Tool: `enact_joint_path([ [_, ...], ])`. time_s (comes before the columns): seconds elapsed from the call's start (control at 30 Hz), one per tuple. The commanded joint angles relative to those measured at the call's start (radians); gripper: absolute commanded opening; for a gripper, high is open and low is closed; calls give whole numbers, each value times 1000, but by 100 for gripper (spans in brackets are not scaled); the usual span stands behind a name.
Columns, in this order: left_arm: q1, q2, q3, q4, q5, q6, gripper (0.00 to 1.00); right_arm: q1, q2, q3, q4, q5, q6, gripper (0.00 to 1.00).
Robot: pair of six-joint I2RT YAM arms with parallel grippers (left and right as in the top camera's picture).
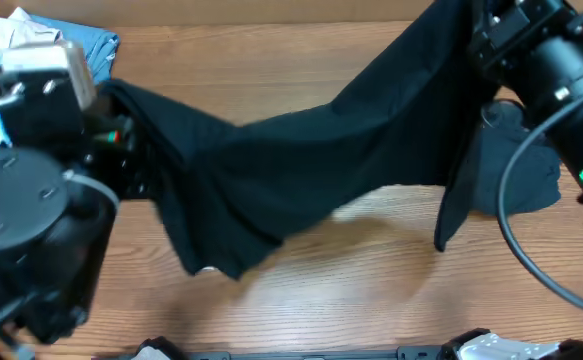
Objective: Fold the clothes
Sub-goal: 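Lay the shirt flat on the table center and release both grippers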
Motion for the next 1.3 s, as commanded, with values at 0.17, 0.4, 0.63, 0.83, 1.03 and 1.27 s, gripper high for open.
enact_joint_path([
  [0.17,360,453,2,138,-10,-11,4,-69,382,6,149,51,129,6],
  [0.4,558,912,2,460,206,48,14,-123,726,6,329,21,128,61],
  [0.63,569,1043,2,425,202,123,100,-128,771,6,247,85,-16,100],
  [0.83,553,821,2,207,356,123,100,-214,654,6,-136,115,83,100],
  [1.03,552,781,-4,122,504,122,100,-388,659,-93,-421,27,15,33],
  [1.27,550,781,-6,39,546,123,100,-410,661,-454,-226,-52,16,17],
])
